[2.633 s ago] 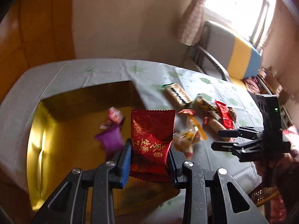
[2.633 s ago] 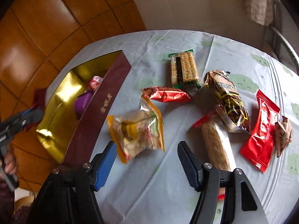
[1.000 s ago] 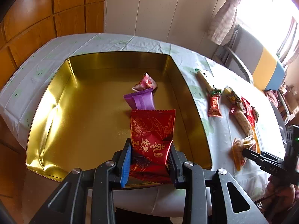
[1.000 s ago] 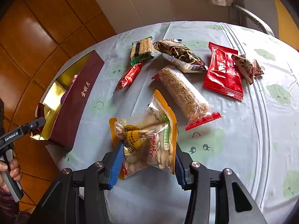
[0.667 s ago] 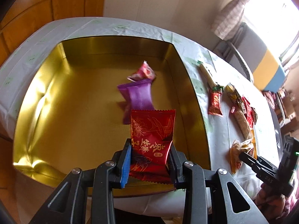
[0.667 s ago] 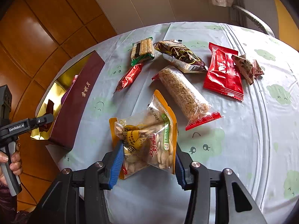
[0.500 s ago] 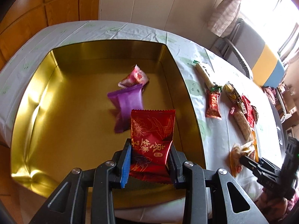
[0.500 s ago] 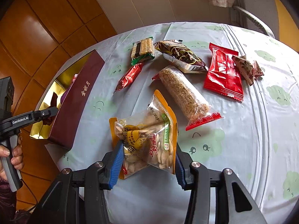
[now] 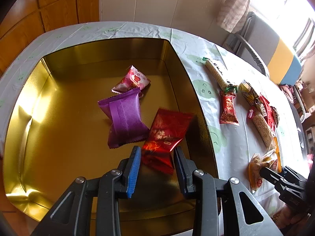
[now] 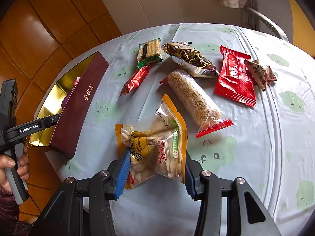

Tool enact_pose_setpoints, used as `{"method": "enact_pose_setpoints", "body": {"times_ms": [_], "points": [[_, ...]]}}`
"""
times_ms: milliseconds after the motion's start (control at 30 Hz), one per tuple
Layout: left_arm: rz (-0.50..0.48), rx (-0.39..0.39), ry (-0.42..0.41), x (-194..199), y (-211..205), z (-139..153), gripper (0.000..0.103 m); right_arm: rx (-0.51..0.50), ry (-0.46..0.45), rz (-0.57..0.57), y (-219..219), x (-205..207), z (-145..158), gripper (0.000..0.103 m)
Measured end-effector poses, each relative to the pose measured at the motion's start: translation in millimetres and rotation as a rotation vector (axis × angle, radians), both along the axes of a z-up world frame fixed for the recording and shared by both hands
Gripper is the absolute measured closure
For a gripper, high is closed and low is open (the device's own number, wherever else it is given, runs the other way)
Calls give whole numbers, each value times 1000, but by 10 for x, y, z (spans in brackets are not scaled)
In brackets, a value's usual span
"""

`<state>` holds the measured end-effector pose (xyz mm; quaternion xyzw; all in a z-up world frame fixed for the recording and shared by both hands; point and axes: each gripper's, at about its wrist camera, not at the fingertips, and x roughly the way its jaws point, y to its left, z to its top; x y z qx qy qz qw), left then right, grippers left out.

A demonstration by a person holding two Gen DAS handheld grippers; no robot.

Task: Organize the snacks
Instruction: 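Lower the red pack into the gold box and open the left tool, then carry the clear bag of white snacks into the box and release with right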

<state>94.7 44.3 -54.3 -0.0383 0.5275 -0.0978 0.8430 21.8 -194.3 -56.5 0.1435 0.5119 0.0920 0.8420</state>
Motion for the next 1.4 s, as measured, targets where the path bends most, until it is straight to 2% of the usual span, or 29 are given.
{"method": "enact_pose_setpoints", "body": {"times_ms": [133,300,367,600,1000,1400], "points": [[5,17,-29,-57,4,36,67,-7,-1,-3,11,-3,0,54],[43,45,-115,-214,70,193,50,-5,-2,-14,15,-6,-6,54],[68,45,-146,-285,130,261,47,-4,-3,-19,15,-8,-6,54],[107,55,-179,-450,301,356,46,-31,-12,-20,74,-4,19,54],[171,106,-202,-636,514,354,46,-37,-24,1,131,8,6,54],[178,111,-216,-702,540,367,46,-37,-20,18,237,47,100,57]]}}
